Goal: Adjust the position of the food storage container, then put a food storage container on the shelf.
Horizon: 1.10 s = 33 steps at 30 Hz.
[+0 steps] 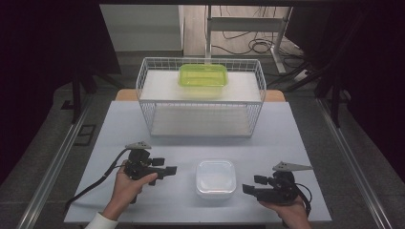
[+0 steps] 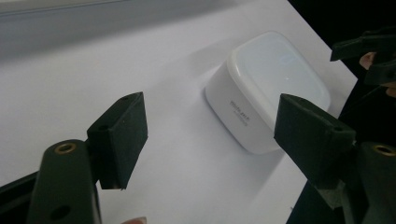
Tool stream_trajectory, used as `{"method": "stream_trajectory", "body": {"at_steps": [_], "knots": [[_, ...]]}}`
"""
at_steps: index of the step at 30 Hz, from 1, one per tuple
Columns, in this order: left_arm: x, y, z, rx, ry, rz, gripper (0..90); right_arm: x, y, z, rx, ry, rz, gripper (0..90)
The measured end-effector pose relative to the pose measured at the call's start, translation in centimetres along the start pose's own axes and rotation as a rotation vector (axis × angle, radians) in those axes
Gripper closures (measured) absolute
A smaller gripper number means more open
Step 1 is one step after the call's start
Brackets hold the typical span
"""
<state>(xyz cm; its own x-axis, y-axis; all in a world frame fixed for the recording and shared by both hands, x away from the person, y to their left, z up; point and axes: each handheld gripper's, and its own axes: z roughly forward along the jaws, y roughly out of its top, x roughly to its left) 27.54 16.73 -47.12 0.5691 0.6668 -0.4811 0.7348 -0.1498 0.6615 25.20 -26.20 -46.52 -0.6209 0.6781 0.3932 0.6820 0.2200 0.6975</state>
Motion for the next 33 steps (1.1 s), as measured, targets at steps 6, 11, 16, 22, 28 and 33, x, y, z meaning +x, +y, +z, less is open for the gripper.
{"method": "stream_trajectory", "body": {"at_steps": [6, 11, 16, 22, 28, 33], "knots": [[-0.1, -0.2, 0.2, 0.007, -0.007, -0.004, 25.4, -0.2, 0.6, 0.0, 0.006, -0.004, 0.005, 27.4], [-0.3, -0.4, 0.2, 0.012, -0.009, 0.005, 25.4, -0.1, 0.7, 0.2, 0.02, -0.031, -0.008, 26.8], [-0.7, -0.4, 0.5, 0.02, -0.01, 0.004, 25.3, 0.3, 1.5, 0.3, 0.005, -0.044, -0.003, 25.0], [-1.4, -0.4, 1.5, 0.043, -0.043, -0.01, 25.1, 1.4, 2.5, 1.7, 0.039, -0.049, -0.02, 25.0], [-1.4, -0.4, 2.8, 0.068, -0.081, -0.068, 26.8, 1.6, 3.2, 2.9, 0.036, -0.024, 0.0, 25.4], [-1.2, -0.3, 3.2, 0.061, -0.093, -0.101, 27.0, 2.2, 3.9, 3.7, 0.04, -0.027, -0.003, 27.7]]}}
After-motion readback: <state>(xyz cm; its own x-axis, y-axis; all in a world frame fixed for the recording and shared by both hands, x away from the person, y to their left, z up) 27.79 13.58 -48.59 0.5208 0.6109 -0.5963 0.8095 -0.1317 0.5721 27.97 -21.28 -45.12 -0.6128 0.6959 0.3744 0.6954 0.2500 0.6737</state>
